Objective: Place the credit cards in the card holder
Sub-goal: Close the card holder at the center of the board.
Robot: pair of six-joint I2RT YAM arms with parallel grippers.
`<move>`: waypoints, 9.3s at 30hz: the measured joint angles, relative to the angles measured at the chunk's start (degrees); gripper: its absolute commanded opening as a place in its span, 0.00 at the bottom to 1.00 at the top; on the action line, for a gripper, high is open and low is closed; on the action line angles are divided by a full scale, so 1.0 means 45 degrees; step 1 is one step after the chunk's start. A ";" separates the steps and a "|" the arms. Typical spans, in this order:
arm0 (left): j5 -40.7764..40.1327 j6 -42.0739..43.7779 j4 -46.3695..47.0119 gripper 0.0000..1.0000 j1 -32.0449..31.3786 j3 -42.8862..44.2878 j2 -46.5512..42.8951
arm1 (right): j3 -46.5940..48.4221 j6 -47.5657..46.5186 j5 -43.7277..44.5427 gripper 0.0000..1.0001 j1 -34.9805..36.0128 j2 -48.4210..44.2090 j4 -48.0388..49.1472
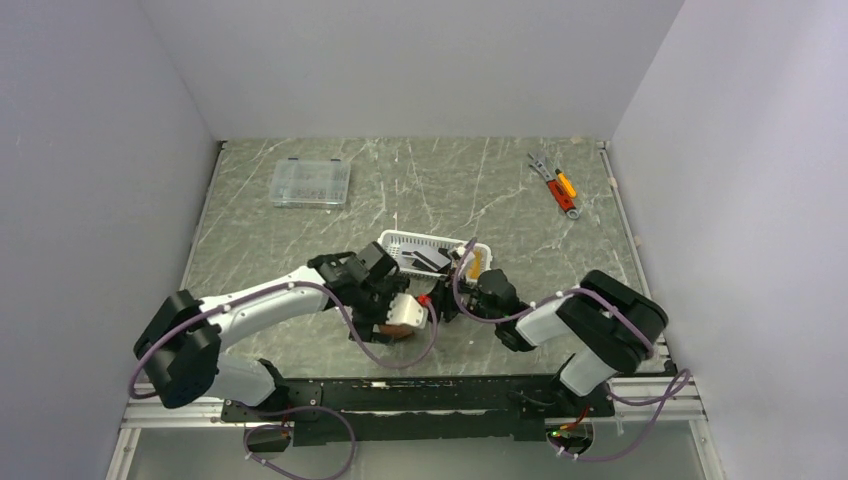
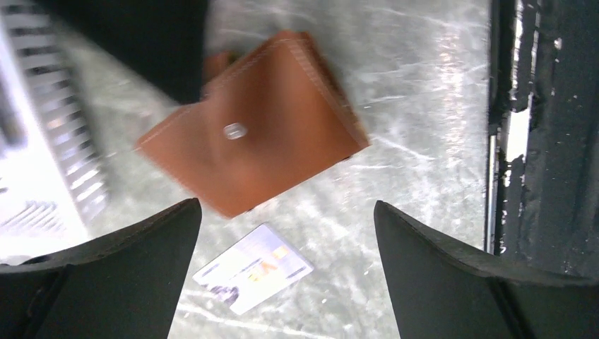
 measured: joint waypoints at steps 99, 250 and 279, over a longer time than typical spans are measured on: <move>0.1613 0.0661 0.1486 0.99 0.1239 -0.1141 0.0340 | -0.0656 -0.1554 -0.1821 0.00 0.3502 0.2244 0.2603; 0.5343 0.2453 -0.2118 0.99 0.3186 0.2477 0.3643 | -0.0976 -0.0510 0.9748 0.28 0.6251 -0.1248 -0.2016; 0.3633 0.0879 -0.0928 0.99 0.2914 0.1564 0.0976 | -0.0083 0.1501 0.4143 0.51 0.3444 -0.2788 -0.3235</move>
